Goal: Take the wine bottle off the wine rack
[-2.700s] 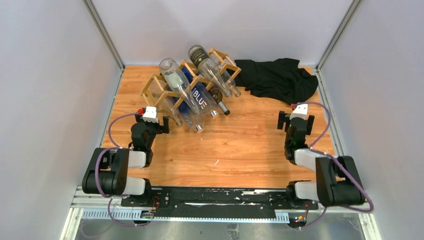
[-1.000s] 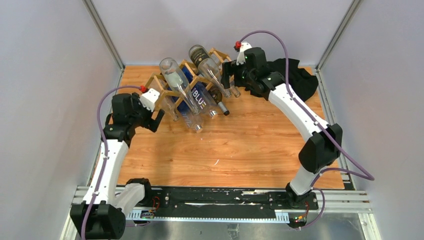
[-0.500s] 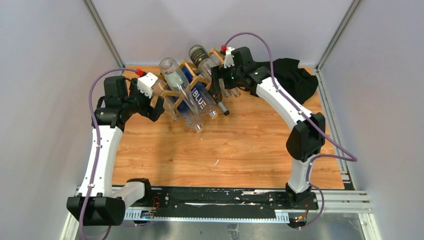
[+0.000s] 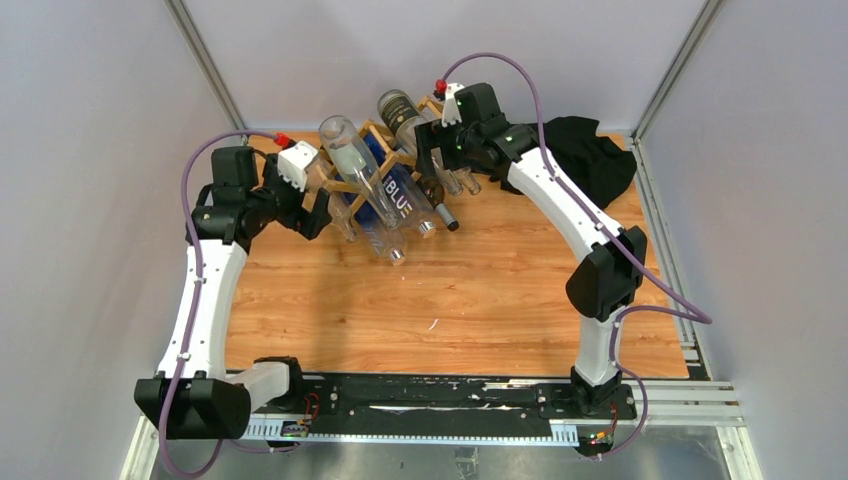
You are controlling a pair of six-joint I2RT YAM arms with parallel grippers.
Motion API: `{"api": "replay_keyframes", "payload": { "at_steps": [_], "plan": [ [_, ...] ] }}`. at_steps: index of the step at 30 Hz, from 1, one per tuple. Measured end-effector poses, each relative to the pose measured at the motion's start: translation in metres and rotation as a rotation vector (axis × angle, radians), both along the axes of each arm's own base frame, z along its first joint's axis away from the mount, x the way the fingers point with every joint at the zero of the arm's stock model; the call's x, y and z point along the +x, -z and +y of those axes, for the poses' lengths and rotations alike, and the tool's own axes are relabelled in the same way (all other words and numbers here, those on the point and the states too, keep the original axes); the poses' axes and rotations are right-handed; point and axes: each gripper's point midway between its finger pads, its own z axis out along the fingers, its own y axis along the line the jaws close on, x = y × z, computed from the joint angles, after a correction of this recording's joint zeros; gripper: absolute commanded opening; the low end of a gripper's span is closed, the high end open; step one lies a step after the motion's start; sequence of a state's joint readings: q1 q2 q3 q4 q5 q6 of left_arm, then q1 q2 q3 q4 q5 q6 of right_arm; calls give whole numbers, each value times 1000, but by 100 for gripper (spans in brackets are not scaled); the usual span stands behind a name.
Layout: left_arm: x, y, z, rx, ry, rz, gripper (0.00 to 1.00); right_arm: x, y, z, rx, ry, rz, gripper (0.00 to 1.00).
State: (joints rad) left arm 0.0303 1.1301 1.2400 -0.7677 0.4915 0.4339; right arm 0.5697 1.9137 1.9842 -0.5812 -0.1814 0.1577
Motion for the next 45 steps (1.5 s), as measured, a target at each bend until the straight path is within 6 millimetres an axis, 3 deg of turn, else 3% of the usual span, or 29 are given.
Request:
{"api": "replay_keyframes", "payload": {
  "at_steps": [3, 6, 12, 17, 25, 33, 40, 45],
  "plan": [
    [2, 2, 0, -1, 1, 10, 100, -3, -16, 4, 4, -4, -26, 99],
    [2, -1, 0, -2, 2, 6, 100, -3, -18, 5, -7, -4, -29, 96],
    [3, -8, -4, -2, 13, -8, 100, -3, 16, 5, -70, -14, 41, 89],
    [3, -18, -16, 1, 50, -20, 100, -3, 40, 4, -112, -22, 91, 76],
    [3, -28, -34, 12, 104, -25, 100, -3, 43, 3, -116, -29, 101, 48],
    [1, -31, -51, 39, 158, -23, 100, 0, 44, 0, -73, -23, 135, 0],
    [10, -42, -66, 77, 210, -47, 100, 0, 37, 1, 22, -32, 190, 0],
    [22, -55, -76, 97, 240, -85, 100, -5, 18, -9, 149, -39, 219, 0]
  ]
}}
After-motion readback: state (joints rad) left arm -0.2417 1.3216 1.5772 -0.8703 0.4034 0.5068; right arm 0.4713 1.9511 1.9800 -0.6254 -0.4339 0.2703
